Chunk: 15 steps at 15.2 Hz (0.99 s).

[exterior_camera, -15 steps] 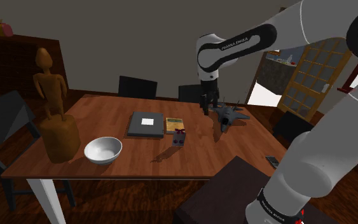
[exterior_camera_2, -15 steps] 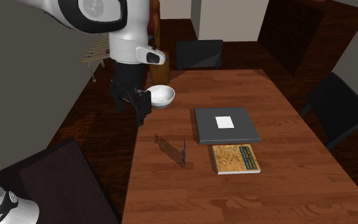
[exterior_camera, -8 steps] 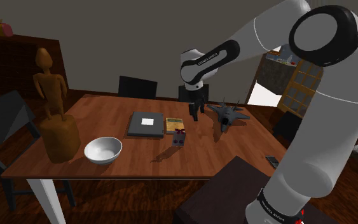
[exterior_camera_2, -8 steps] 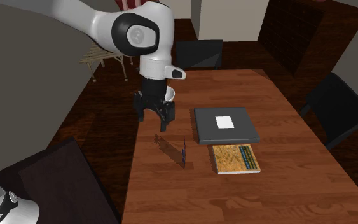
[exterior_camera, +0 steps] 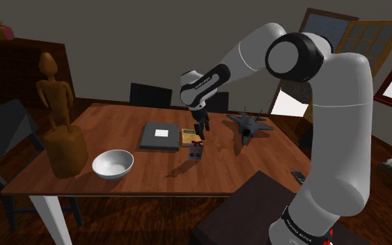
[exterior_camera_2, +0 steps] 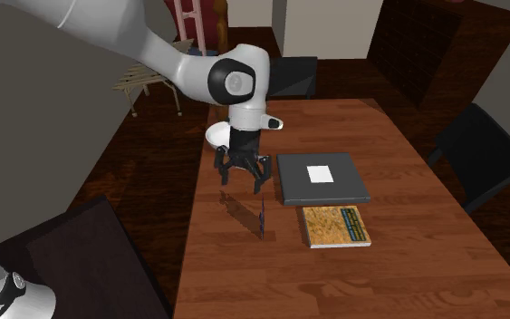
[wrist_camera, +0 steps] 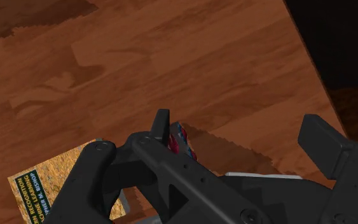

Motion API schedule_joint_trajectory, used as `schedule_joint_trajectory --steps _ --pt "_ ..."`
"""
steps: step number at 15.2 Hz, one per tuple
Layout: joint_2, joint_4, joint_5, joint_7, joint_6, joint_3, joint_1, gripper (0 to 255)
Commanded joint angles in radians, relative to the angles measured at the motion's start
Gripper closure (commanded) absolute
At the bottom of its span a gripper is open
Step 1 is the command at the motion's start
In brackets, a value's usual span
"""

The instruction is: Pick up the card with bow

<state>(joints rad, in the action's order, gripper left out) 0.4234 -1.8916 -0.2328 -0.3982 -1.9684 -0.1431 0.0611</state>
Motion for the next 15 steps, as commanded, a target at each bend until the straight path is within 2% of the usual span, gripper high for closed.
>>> schedule_joint_trajectory --steps 1,12,15 --pt "0.086 0.069 -0.009 -0.027 -0.007 0.006 -0.002 0" --pt "0.549 0.540 -0.060 -0.156 0.054 0.040 0.014 0" --pt "0.582 0.556 -0.059 -0.151 0.038 0.040 0.013 0"
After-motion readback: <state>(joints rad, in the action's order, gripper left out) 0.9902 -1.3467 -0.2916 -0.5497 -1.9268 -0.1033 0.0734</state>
